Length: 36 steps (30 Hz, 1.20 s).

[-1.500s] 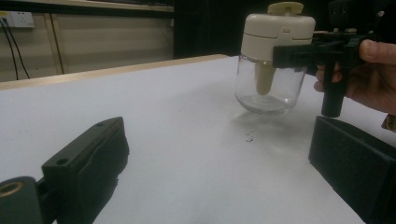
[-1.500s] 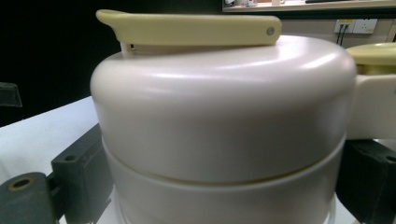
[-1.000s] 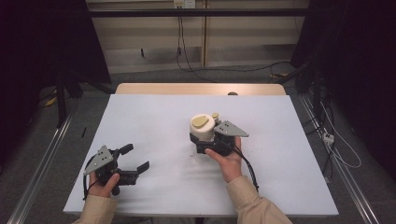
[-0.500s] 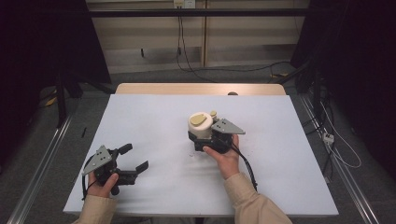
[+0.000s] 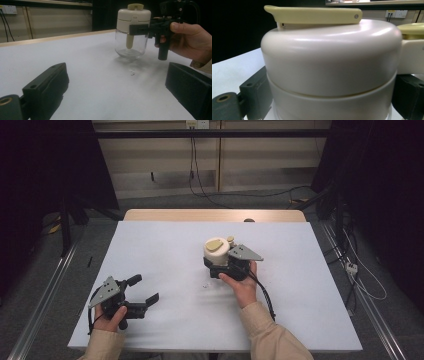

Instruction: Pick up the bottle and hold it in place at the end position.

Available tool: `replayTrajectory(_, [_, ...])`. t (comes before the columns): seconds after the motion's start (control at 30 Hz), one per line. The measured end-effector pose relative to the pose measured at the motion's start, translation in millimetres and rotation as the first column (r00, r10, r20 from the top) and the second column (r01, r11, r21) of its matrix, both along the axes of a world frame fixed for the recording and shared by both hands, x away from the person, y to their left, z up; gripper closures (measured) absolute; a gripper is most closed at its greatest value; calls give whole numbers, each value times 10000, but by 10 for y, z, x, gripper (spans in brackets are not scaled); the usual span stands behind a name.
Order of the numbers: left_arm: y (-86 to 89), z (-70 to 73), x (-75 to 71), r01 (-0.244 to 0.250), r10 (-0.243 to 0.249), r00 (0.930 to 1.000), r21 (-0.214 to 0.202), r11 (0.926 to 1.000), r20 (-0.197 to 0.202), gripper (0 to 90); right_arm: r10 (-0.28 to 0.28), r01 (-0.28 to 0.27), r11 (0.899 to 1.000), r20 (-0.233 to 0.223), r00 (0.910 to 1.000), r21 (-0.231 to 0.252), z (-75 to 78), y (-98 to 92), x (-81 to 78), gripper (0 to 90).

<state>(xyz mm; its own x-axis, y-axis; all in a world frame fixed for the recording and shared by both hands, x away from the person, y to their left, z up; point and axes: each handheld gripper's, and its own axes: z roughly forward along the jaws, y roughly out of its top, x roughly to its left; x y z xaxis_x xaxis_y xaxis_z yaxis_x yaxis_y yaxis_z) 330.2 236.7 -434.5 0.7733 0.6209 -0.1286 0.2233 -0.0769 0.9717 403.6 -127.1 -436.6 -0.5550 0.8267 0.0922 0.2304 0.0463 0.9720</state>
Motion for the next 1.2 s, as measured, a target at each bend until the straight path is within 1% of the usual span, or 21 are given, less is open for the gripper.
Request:
replayTrajectory(0.13, [8,3,1,-32,32,10000,20,10000,15,43,-83,83,10000,-25,10000,-6,-10,-31,23,68])
replayTrajectory(0.27, [4,7,1,-66,66,10000,-57,10000,10,42,-160,160,9999,-54,9999,-10,-26,-50,49,68])
replayTrajectory(0.3, [6,4,3,-53,54,10000,-6,10000,17,43,-159,158,9999,-60,9999,-18,-30,-51,54,68])
replayTrajectory(0.63, [-2,1,-3,-11,10,10000,-44,10000,-15,43,-303,303,9995,-91,9995,-14,-32,-83,79,68])
replayTrajectory(0.83, [-2,-7,-1,-27,26,10000,-112,9999,-65,43,-206,205,9997,-101,9997,-95,-37,-27,129,68])
replayTrajectory(0.93, [3,-18,-1,-10,9,9999,-82,10000,-100,43,-196,195,9997,-81,9998,-122,-35,3,145,68])
replayTrajectory(1.2, [-2,-14,-1,13,-14,10000,-123,9999,-91,43,-322,321,9994,-77,9995,-127,-68,6,207,68])
